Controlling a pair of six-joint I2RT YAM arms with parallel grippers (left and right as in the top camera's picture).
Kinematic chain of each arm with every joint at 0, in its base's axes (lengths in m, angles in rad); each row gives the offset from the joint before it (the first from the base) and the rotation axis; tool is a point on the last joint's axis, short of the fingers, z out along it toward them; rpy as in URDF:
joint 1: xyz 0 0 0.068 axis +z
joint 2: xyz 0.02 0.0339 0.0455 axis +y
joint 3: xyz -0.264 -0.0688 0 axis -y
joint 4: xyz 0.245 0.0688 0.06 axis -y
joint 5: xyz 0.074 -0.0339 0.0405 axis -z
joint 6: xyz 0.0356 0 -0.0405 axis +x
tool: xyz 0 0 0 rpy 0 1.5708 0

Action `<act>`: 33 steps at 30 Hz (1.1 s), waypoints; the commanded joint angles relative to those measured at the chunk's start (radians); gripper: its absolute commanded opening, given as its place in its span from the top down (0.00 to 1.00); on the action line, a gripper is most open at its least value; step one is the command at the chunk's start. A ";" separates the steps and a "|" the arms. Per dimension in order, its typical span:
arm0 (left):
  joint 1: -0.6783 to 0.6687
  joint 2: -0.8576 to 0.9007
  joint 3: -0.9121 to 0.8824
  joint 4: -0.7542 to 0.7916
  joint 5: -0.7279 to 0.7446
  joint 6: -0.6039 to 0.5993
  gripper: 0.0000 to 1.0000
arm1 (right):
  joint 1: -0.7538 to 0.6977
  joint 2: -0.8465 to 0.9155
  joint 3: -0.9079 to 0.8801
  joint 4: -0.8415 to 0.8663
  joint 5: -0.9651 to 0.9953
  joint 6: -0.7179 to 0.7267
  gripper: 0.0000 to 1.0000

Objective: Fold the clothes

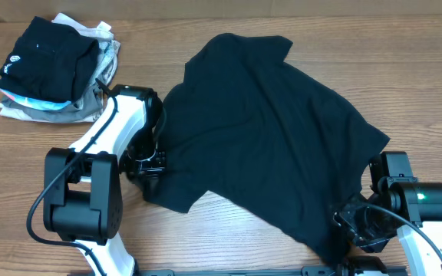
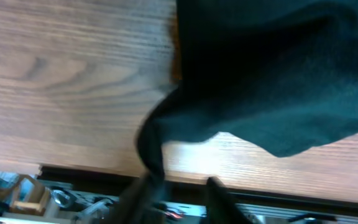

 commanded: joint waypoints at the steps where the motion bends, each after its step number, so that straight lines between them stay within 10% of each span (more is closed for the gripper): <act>1: -0.008 -0.028 -0.009 -0.010 0.021 -0.009 0.61 | 0.005 -0.012 0.003 0.013 -0.010 -0.008 0.29; 11: -0.027 -0.120 0.051 -0.002 -0.008 -0.007 0.47 | 0.005 -0.005 0.126 0.164 -0.025 -0.091 0.05; 19: -0.034 -0.236 0.257 0.244 0.131 0.212 0.05 | 0.005 0.112 0.173 0.432 -0.058 -0.198 0.05; 33: -0.116 0.060 0.281 0.888 0.224 0.407 0.01 | 0.005 0.280 0.216 0.674 -0.069 -0.290 0.05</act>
